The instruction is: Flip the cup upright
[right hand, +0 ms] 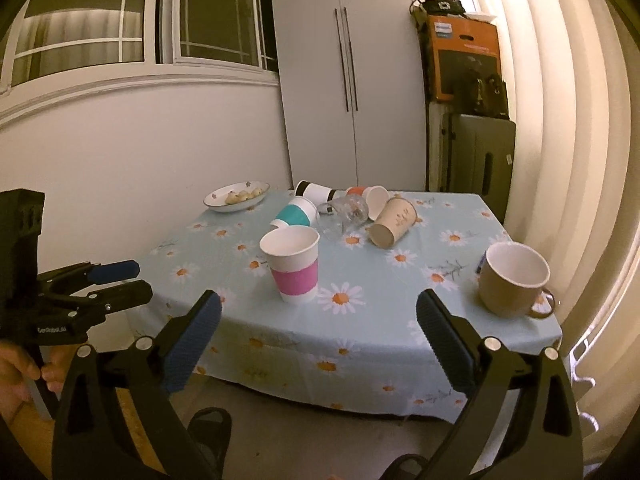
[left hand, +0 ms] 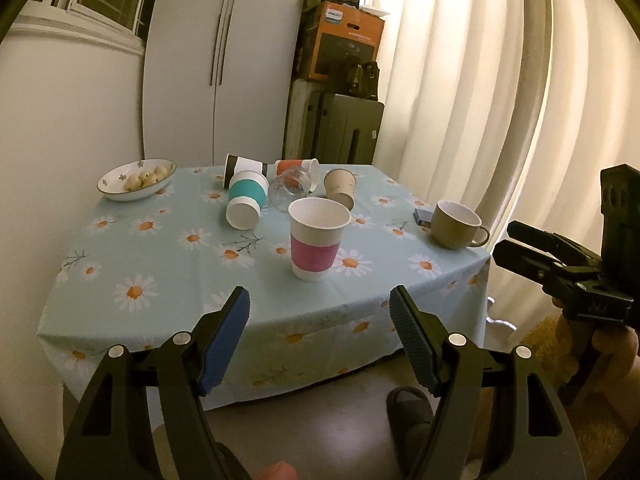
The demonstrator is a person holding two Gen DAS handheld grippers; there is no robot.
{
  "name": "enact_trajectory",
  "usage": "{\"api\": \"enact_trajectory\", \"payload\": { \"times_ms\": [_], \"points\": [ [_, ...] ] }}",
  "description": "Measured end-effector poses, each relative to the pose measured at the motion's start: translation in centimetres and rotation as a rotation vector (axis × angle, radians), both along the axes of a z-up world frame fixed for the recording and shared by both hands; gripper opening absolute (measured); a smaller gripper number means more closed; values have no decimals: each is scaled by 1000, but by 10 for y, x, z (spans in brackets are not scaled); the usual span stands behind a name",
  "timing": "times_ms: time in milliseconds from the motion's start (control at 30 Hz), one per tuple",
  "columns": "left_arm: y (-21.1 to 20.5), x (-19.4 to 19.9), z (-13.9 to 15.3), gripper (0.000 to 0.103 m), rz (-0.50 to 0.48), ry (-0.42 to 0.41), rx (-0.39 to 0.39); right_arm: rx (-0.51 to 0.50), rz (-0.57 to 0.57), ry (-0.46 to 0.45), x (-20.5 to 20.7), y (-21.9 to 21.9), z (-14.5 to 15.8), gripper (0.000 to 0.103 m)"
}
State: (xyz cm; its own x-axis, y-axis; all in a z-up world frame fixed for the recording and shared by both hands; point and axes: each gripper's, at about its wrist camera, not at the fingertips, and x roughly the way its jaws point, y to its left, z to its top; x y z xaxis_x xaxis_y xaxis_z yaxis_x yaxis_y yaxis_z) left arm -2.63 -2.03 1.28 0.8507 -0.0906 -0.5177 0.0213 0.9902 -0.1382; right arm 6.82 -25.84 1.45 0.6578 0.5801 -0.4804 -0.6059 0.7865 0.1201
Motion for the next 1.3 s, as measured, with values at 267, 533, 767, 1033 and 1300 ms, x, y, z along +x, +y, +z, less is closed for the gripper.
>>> {"api": "enact_trajectory", "payload": {
  "times_ms": [267,533,767,1033,1300],
  "points": [
    [-3,-8,0,81,9,-21,-2,-24,-5,-2,-7,4,-3,97],
    [-4,-10,1,81,5,-21,1,-35,-3,-1,-7,8,-4,97],
    [-5,-9,0,91,6,-15,5,-42,1,4,-6,9,-5,98],
    [-5,-10,-1,96,22,-16,4,-35,-7,5,-5,8,-5,98],
    [-6,-9,-2,96,24,-14,6,-37,-4,6,-4,8,-6,98]
  ]
}}
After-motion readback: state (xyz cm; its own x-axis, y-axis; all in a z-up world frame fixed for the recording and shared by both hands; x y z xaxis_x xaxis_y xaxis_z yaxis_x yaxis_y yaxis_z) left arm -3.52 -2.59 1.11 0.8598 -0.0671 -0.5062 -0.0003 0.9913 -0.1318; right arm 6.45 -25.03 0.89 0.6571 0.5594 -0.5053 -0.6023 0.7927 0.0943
